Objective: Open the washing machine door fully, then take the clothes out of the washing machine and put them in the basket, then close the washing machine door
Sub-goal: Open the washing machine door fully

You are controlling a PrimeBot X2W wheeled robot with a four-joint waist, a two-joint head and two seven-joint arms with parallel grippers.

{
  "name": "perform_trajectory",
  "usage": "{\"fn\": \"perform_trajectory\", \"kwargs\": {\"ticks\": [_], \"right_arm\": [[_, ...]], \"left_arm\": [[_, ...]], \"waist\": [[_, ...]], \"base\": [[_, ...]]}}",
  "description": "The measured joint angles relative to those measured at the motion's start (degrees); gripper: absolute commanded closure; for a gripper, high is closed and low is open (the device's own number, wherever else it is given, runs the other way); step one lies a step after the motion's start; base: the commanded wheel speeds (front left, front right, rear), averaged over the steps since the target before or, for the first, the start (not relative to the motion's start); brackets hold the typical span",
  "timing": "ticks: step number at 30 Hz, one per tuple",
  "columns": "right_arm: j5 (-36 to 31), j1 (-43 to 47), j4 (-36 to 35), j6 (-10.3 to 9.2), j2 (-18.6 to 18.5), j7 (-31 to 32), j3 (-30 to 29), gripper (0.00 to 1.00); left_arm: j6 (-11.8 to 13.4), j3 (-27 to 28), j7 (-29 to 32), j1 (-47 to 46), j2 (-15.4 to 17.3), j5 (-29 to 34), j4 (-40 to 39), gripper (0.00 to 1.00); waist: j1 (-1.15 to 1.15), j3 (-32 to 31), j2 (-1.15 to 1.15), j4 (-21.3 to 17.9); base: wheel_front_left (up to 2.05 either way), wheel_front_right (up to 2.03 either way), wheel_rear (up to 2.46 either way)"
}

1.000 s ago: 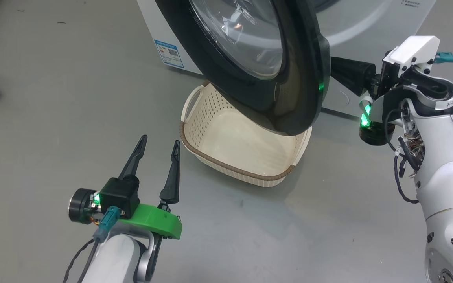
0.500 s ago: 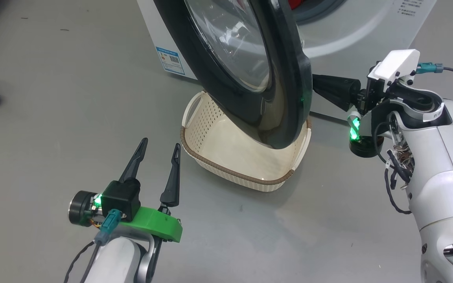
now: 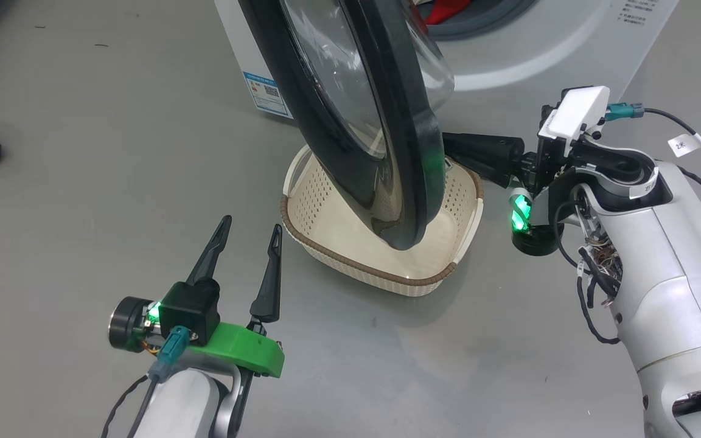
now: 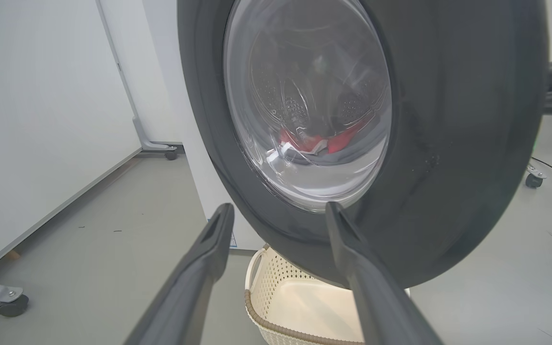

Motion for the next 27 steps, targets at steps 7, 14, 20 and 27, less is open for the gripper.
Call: {"fn": "perform_trajectory", "kwargs": {"ticks": [7,14,20,27], "right_arm": [[3.6,0.9,-2.5,-0.4,0.0,-0.1,4.1,1.0],[5.9,2.0,-5.0,-0.99,0.0,-0.9,8.5,1.0],[7.9,2.9,-6.8,-1.42,0.0,-2.4,11.2,1.0],[9.0,3.1,-8.4,-1.56,0.0,-4.3,13.3,1.0]], "left_arm": [[0.0,-0.3,0.0,0.0,0.0,0.0,-0.1,0.0],[0.0,-0.7,0.0,0.0,0.0,0.0,-0.2,0.0],[0.0,-0.9,0.0,0.0,0.0,0.0,-0.5,0.0],[0.0,-0.9,0.0,0.0,0.0,0.0,-0.7,0.0]], "waist": [[0.0,0.1,0.0,0.3],[0.0,0.2,0.0,0.6],[0.0,0.4,0.0,0.8],[0.0,0.8,0.0,0.9]], "base": [[0.0,0.0,0.0],[0.0,0.0,0.0],[0.0,0.0,0.0],[0.0,0.0,0.0]]}}
